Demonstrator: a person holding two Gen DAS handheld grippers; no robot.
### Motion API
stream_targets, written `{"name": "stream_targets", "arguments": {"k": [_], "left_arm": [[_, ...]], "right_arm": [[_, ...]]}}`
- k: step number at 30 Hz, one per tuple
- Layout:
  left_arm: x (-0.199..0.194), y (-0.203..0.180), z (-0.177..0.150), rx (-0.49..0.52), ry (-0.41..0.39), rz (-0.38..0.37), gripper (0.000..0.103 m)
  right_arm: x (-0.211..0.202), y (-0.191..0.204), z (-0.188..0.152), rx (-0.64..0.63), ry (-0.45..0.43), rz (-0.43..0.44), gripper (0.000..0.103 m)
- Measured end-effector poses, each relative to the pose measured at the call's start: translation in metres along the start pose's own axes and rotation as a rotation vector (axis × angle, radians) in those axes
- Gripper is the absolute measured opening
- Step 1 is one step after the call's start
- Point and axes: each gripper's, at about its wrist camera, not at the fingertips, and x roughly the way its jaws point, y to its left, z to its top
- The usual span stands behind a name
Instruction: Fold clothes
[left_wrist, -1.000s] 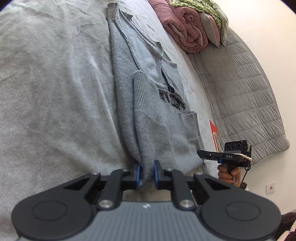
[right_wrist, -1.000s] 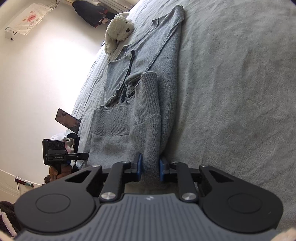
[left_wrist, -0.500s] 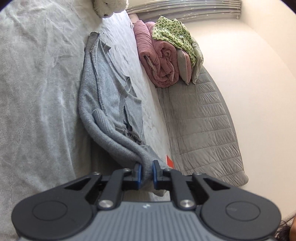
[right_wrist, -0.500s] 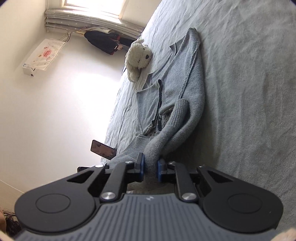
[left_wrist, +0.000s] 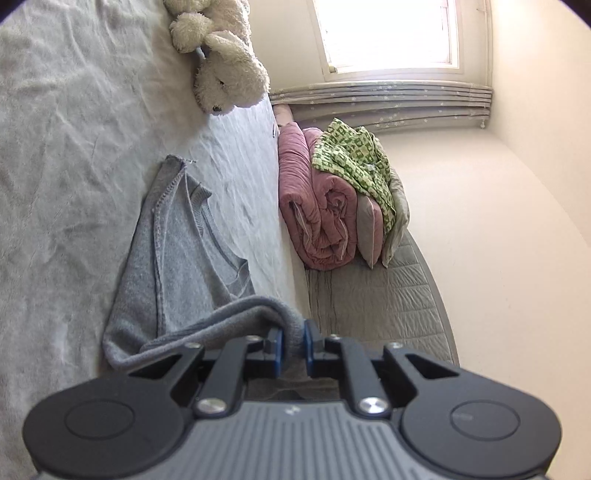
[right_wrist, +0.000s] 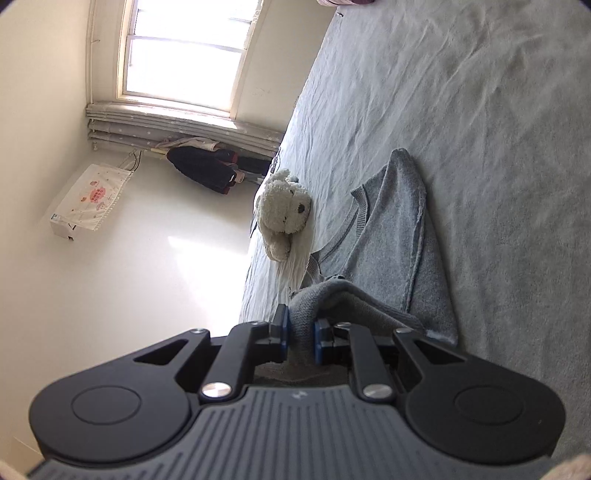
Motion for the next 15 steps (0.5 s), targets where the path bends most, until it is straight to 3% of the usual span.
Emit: {"name": "stream_targets", "arguments": {"k": [7, 9, 11, 15], "left_arm": [[0.022, 0.014, 0.021, 0.0, -0.077, 0.089, 0.014], [0.02, 0.013, 0.024, 0.035, -0.096, 0.126, 0.025], [0.019, 0.011, 0.028, 0.07, -0.115, 0.163, 0.032], [0.016, 0.008, 0.035, 0.14, -0.153, 0.236, 0.04]], "right_arm": [[0.025, -0.023, 0.015, 0.101, -0.061, -0.017, 0.021], [0.024, -0.031, 0.018, 0.142, -0.08, -0.009, 0.026], [0.02, -0.033, 0.021, 0.151, -0.108, 0.005, 0.044], [0.013, -0.02, 0.027, 0.07, -0.16, -0.006, 0.045]]}}
